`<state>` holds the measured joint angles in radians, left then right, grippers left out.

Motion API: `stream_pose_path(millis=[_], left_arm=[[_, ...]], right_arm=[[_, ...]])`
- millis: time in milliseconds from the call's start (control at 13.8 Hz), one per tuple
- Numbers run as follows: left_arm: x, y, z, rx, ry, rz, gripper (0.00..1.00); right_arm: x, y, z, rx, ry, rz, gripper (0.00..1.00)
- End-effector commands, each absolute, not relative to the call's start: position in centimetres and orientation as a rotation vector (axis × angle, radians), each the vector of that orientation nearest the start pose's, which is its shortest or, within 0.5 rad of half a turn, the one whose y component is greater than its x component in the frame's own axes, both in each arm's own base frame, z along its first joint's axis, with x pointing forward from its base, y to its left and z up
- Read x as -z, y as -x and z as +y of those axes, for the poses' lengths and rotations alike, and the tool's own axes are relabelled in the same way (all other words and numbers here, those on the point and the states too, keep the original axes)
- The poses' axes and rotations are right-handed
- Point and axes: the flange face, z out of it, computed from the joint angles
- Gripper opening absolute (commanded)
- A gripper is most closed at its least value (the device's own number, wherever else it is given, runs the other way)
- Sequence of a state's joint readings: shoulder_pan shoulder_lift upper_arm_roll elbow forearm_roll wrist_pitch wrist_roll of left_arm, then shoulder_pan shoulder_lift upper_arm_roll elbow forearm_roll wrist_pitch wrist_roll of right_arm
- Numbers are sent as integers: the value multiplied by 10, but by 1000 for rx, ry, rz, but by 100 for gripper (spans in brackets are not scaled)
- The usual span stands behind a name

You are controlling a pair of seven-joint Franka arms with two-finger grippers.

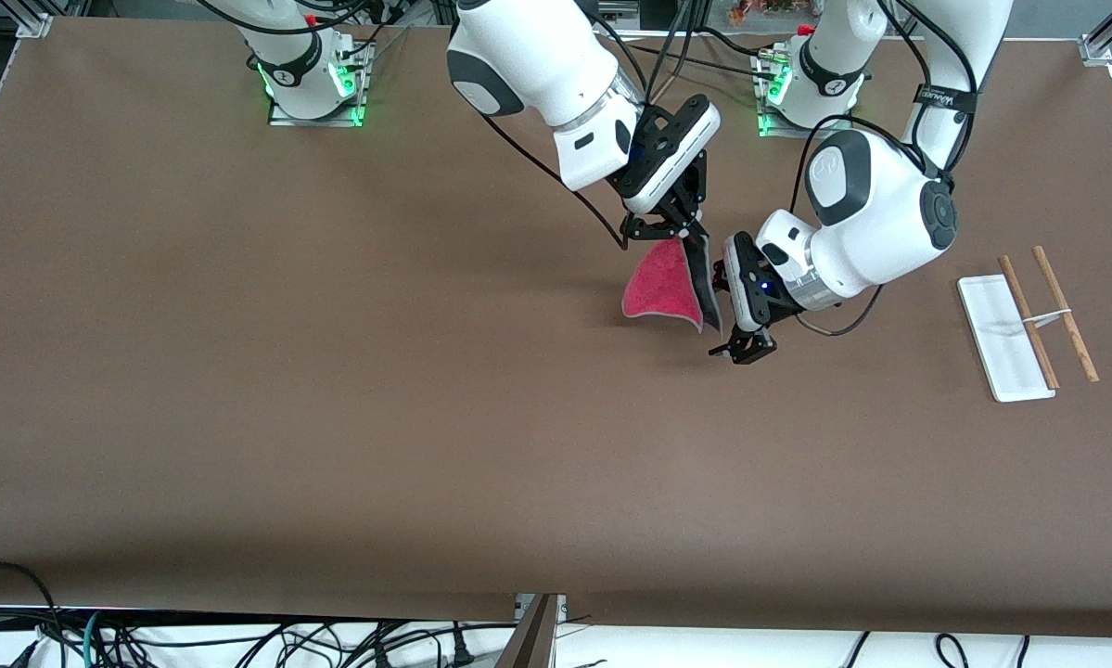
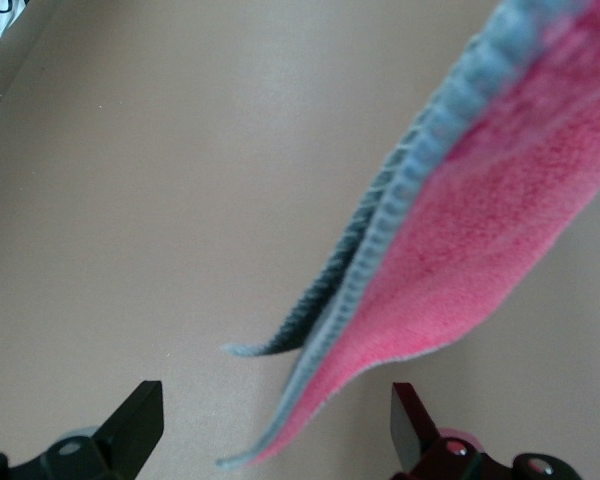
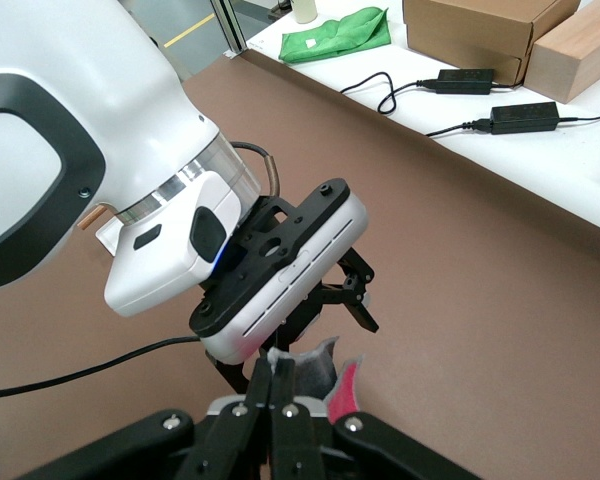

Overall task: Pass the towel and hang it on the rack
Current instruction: 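Grasp the hanging towel with the left gripper below the right gripper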

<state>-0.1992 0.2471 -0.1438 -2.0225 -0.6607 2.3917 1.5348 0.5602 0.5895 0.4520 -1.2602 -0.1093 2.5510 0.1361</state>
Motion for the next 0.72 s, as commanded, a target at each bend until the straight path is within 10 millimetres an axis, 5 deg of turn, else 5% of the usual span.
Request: stream_pose_path(millis=[0,144,217,289,433,505,650], left_arm=[[-345,-575,-209,698,2637,2201,100],[-353,-580,-211,721,2618,2201,94],[-355,-582,-212,726,2614,2201,73],[-357,-583,-213,733,2611,2201,63],[-357,-582,-222,735,2611,2210,72],[-356,-583,-222,729,2630,2195,92],[-355,-582,-223,722,2637,2191,90]], right_arm=[[-536,-488,591,776,2322,-961,0],[-536,-488,591,776,2322,-961,0],[-536,-488,591,776,2322,-961,0],[-536,-488,591,776,2322,-961,0],[-538,-488,591,780,2320,-962,0],[-538,-488,591,780,2320,-962,0],[-538,-488,591,780,2320,-962,0]])
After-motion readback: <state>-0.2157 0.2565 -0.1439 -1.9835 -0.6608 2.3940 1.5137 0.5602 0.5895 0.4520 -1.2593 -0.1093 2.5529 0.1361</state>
